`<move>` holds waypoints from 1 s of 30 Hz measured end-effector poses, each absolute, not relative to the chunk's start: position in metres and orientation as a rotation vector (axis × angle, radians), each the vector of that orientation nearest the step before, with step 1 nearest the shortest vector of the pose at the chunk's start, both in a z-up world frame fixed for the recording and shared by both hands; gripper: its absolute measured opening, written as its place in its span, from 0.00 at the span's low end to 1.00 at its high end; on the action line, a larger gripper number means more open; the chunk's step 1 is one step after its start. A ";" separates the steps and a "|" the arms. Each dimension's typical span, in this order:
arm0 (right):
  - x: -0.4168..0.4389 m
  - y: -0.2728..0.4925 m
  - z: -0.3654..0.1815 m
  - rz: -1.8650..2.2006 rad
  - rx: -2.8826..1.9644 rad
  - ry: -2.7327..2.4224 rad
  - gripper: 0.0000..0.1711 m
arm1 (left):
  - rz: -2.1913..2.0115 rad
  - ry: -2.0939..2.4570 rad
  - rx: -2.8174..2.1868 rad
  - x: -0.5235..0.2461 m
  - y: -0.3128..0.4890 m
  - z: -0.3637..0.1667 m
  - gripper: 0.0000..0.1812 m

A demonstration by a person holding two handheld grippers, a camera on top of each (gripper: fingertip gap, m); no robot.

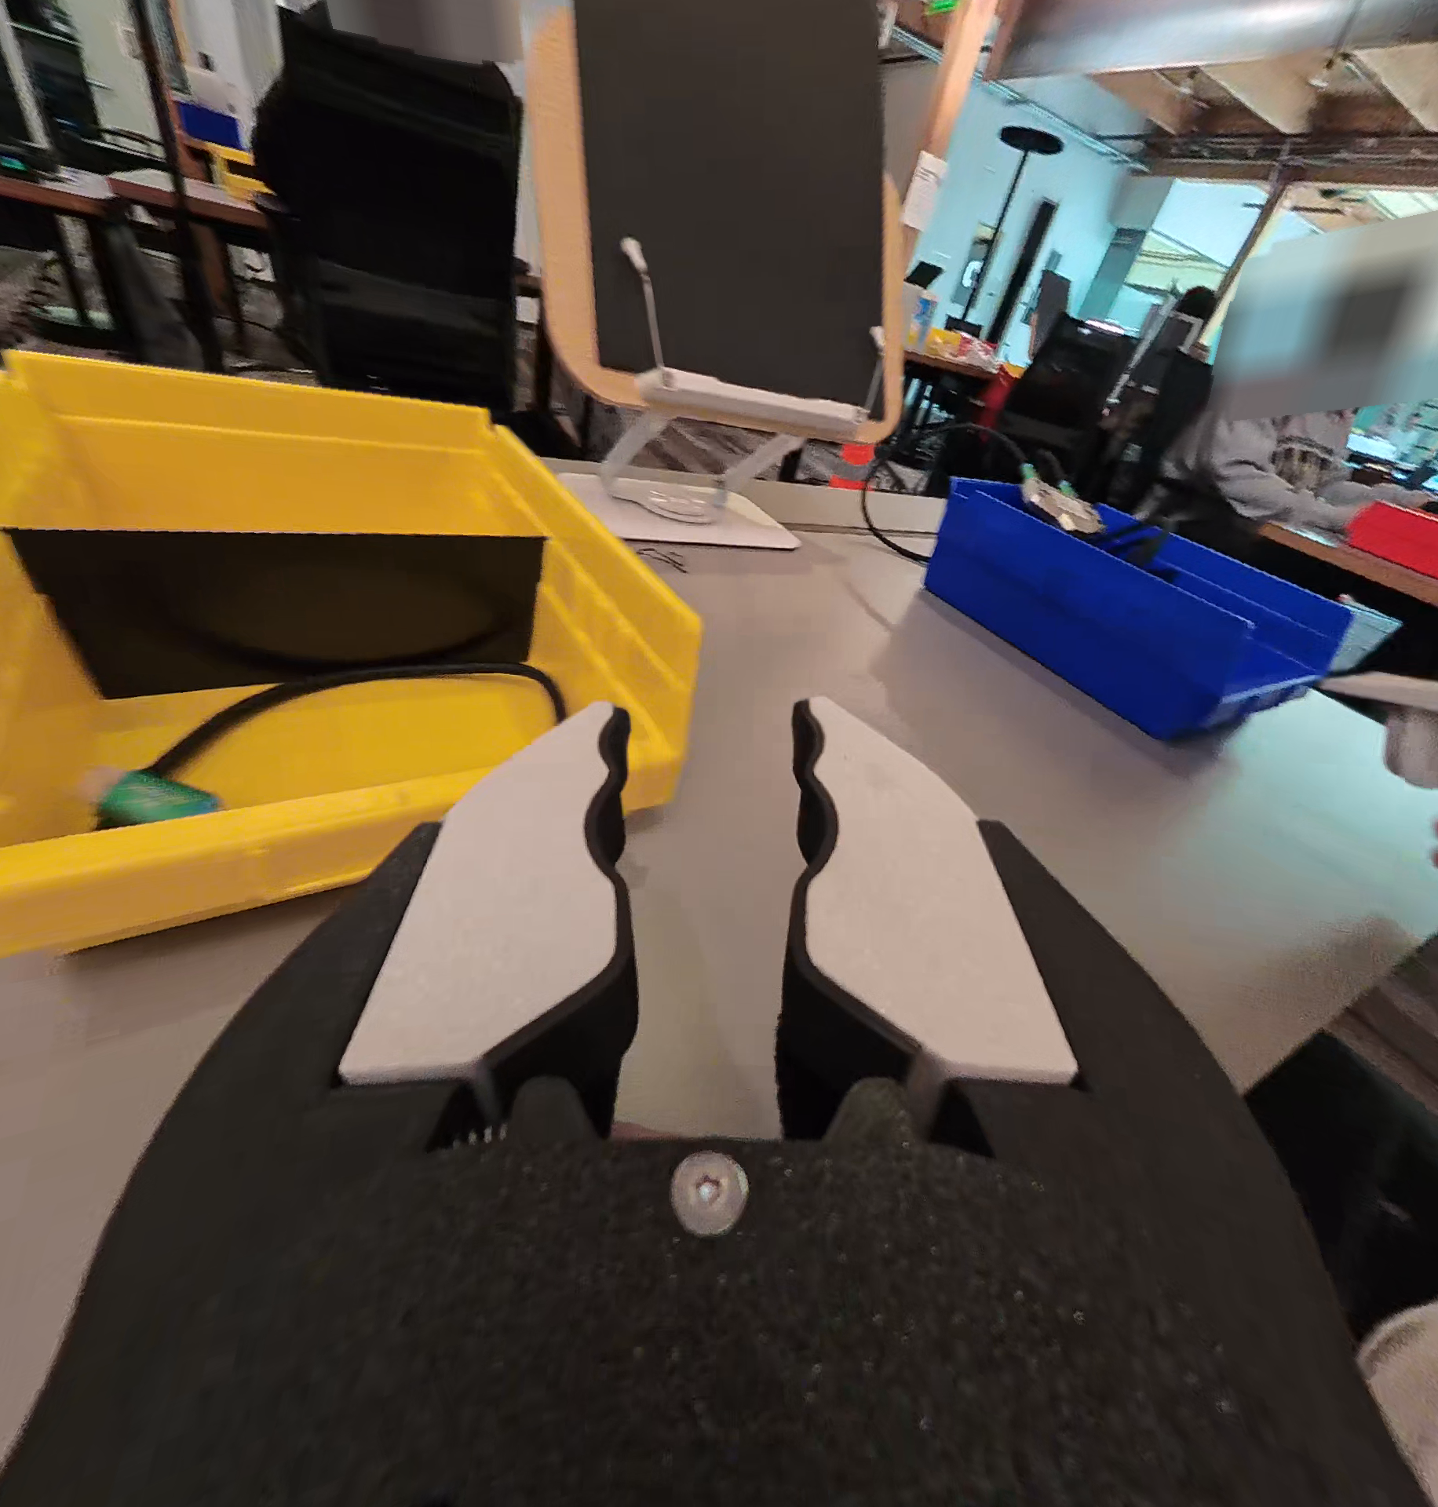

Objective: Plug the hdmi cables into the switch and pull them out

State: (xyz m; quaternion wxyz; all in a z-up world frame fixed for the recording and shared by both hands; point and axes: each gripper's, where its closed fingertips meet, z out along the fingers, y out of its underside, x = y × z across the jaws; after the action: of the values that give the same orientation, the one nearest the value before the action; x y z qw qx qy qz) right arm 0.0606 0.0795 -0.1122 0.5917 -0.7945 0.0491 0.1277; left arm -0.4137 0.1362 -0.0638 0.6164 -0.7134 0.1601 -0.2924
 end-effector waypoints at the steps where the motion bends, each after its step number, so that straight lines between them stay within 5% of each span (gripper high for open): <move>1: 0.054 0.078 -0.110 0.292 -1.838 0.088 0.30 | -0.659 0.360 -1.652 -0.421 0.141 -0.065 0.21; 19: 0.027 0.088 -0.102 0.246 -1.804 -0.163 0.25 | 0.064 1.075 -2.660 -0.493 0.266 -0.119 0.29; 28: 0.032 0.087 -0.101 0.316 -1.790 -0.129 0.25 | 0.377 1.100 -2.884 -0.511 0.313 -0.177 0.24; 30: 0.035 0.087 -0.099 0.319 -1.781 -0.120 0.25 | 0.401 1.110 -2.897 -0.513 0.313 -0.185 0.15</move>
State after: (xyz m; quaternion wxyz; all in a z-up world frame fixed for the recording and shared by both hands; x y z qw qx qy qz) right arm 0.0349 0.0866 -0.0990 0.6165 -0.7733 -0.0521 0.1387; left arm -0.5132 0.3129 -0.1850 0.0065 -0.9260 0.3549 0.1283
